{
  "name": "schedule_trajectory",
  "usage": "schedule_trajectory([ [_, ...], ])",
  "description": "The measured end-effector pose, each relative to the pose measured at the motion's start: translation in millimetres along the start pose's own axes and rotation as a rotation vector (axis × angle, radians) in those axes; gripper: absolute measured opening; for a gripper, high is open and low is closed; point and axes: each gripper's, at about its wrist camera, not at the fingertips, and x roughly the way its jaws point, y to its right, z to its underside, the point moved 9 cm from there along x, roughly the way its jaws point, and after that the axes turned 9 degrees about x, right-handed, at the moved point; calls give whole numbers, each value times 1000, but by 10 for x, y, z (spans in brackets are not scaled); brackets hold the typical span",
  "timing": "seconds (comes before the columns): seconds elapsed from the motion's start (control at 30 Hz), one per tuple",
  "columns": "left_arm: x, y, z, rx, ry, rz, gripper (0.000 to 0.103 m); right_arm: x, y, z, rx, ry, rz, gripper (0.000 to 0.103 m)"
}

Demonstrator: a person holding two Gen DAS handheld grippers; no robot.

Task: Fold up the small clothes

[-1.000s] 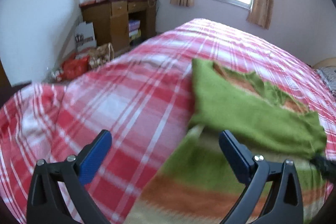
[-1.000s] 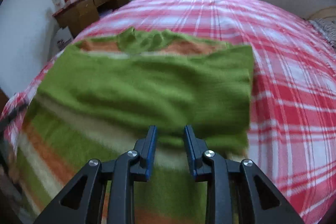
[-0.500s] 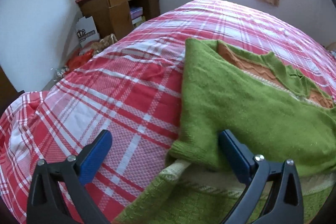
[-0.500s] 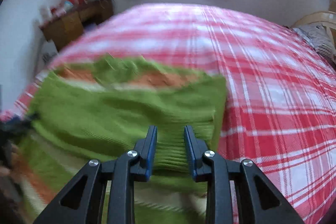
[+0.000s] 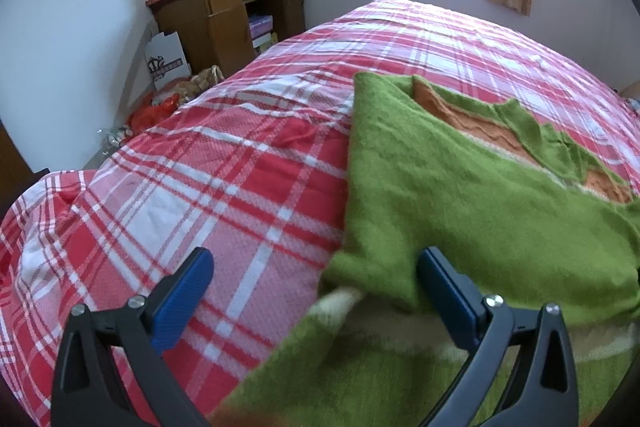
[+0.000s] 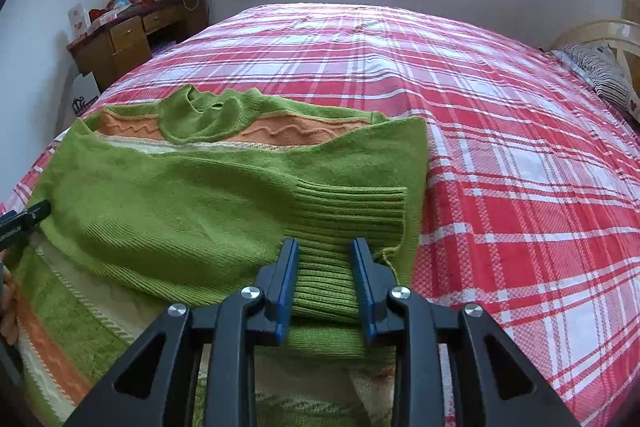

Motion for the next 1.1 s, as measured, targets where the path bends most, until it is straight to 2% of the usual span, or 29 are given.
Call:
schedule_trajectory([
  [0.13, -236, 16, 193, 50, 5, 2, 103, -218, -58, 73, -46, -8, 74, 29],
  [0.2, -359, 25, 322, 90, 4, -2, 103, -509, -106, 158, -39, 43, 40, 31],
  [0.27, -519, 37, 433, 128, 32, -19, 103, -794, -119, 262, -34, 83, 13, 45],
  [0.33, -648, 69, 509, 158, 46, -20, 103, -1073, -70, 340, -31, 133, 14, 50],
  [0.5, -961, 185, 656, 211, 77, 12, 103, -1712, 180, 545, 18, 202, -6, 51],
  [0.7, -1343, 285, 753, 244, 132, 37, 103, -2248, 470, 828, 43, 231, 8, 51],
  [0.9, -1599, 307, 863, 249, 164, 56, 103, -2609, 590, 1104, 15, 231, 8, 51],
  [1.1, -1821, 320, 1018, 260, 191, 55, 103, -2759, 631, 1507, -29, 194, -2, 51],
])
